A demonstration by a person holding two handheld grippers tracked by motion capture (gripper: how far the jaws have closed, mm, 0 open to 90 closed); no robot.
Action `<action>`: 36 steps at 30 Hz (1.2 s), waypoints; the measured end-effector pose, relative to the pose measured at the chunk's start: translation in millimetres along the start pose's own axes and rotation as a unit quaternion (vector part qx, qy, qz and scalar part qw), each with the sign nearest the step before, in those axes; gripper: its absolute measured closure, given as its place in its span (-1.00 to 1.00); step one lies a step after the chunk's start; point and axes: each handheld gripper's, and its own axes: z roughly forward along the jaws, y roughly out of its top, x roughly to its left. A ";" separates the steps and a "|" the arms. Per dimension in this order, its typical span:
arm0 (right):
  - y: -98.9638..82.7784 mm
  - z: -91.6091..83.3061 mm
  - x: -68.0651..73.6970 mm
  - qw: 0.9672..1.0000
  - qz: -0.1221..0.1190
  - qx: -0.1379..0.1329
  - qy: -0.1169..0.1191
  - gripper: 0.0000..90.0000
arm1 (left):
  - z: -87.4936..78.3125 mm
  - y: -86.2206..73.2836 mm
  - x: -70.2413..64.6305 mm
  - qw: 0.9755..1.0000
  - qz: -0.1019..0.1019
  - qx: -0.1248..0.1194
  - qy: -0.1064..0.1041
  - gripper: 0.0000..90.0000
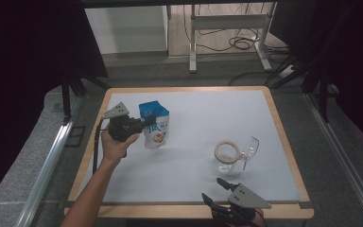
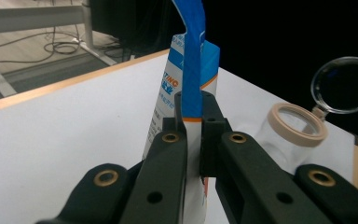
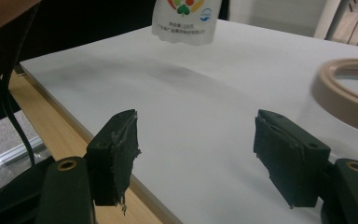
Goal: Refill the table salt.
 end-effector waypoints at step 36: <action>-2.6 117.9 9.8 0.998 -0.001 0.049 -0.029 -0.36 | 6.7 0.2 -55.1 0.998 0.016 0.002 -0.066 1.00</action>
